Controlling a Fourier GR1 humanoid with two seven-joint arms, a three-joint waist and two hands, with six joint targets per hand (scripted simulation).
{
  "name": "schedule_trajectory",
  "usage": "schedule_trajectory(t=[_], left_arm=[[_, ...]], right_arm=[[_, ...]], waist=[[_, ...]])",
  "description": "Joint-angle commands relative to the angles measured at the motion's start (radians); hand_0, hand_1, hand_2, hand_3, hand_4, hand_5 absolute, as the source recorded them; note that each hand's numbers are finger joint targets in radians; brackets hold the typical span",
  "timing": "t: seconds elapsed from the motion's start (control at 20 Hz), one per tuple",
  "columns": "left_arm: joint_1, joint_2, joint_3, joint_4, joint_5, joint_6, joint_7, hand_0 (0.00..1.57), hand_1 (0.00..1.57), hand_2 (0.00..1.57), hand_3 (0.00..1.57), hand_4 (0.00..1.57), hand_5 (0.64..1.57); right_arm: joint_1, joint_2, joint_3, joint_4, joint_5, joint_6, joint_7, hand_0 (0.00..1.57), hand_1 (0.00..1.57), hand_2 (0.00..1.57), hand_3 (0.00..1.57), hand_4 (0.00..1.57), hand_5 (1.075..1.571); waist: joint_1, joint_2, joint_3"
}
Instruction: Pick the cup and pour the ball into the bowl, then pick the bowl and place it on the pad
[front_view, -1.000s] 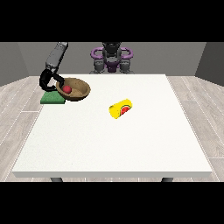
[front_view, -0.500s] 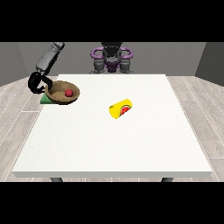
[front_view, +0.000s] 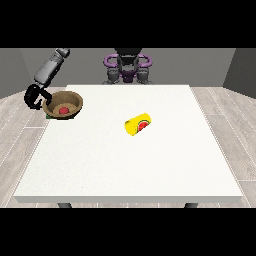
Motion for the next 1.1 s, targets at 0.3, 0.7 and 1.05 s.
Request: schedule_trajectory(t=[0.3, 0.7, 1.05], left_arm=[[0.032, -0.032, -0.041, 0.041, -0.026, 0.032, 0.009, 0.0, 0.0, 0.0, 0.0, 0.0, 1.533], [0.064, -0.002, 0.009, 0.019, 0.021, -0.029, -0.043, 0.0, 0.0, 0.0, 0.0, 0.0, 1.525], [0.047, 0.026, 0.017, -0.038, 0.041, -0.004, 0.003, 0.0, 0.0, 0.0, 0.0, 0.0, 1.518]], right_arm=[[-0.045, 0.01, 0.05, -0.012, 0.032, 0.027, 0.102, 1.57, 1.57, 1.57, 1.2, 1.24, 1.57], [0.001, -0.016, -0.017, 0.059, -0.018, 0.071, 0.017, 1.57, 1.57, 1.57, 1.19, 1.14, 1.57], [-0.008, -0.078, -0.096, 0.129, -0.052, -0.05, 0.066, 1.53, 1.53, 1.52, 1.28, 0.0, 1.567]], waist=[[-0.019, -0.117, -0.0022], [0.011, -0.033, -0.001], [0.017, -0.006, 0.0005]])
